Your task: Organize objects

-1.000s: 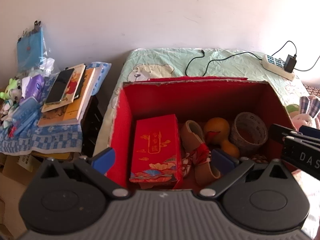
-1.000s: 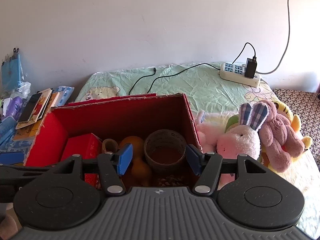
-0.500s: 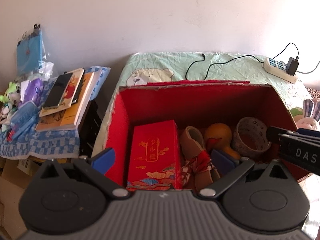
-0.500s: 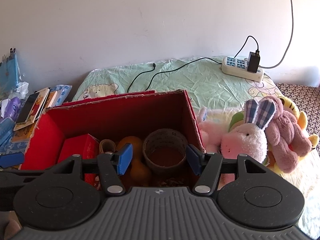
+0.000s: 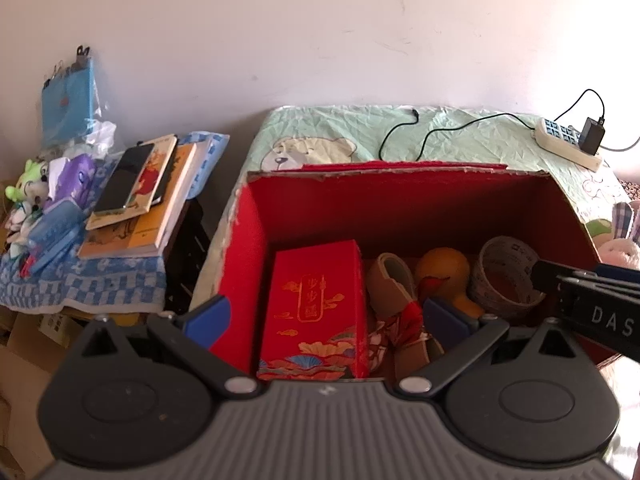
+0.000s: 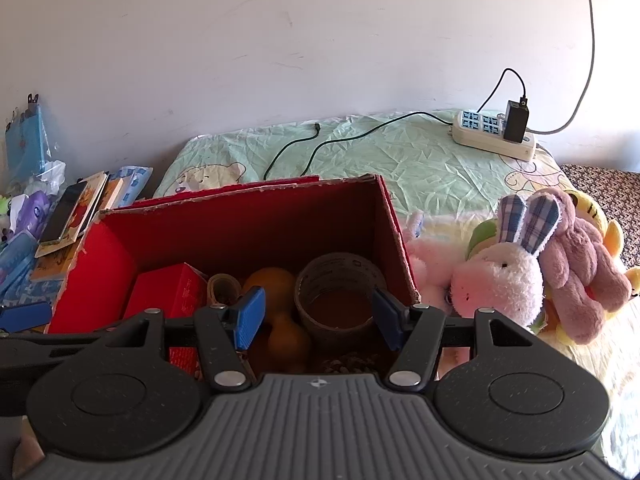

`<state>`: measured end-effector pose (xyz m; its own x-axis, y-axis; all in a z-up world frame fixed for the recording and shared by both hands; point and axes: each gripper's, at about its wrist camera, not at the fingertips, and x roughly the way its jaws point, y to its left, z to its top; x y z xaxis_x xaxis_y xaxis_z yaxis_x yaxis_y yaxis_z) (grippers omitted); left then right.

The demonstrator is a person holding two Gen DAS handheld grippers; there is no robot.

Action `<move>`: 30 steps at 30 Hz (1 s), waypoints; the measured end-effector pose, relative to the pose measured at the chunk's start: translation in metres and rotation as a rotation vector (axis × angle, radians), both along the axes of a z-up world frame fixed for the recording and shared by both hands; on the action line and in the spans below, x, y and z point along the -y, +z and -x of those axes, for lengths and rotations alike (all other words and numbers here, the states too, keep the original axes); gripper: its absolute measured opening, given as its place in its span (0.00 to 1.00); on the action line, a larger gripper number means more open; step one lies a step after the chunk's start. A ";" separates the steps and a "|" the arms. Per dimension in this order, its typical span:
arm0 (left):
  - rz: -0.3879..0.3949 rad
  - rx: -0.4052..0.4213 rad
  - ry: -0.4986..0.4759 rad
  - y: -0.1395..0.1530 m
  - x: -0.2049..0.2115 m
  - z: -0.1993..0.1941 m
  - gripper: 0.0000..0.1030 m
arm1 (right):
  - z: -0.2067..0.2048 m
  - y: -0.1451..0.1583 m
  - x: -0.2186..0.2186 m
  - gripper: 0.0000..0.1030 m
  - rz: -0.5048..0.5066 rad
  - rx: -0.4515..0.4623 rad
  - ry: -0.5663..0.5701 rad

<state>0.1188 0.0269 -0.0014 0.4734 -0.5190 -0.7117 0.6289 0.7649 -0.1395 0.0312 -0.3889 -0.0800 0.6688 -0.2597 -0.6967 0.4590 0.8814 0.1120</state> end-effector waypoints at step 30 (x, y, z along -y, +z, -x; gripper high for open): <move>-0.019 0.005 -0.028 0.003 -0.003 0.011 0.99 | 0.011 0.002 0.003 0.60 -0.001 0.013 -0.020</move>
<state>0.1079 0.0295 0.0020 0.4626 -0.5187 -0.7190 0.6507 0.7494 -0.1220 0.0203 -0.3921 -0.0782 0.6726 -0.2725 -0.6880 0.4753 0.8717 0.1194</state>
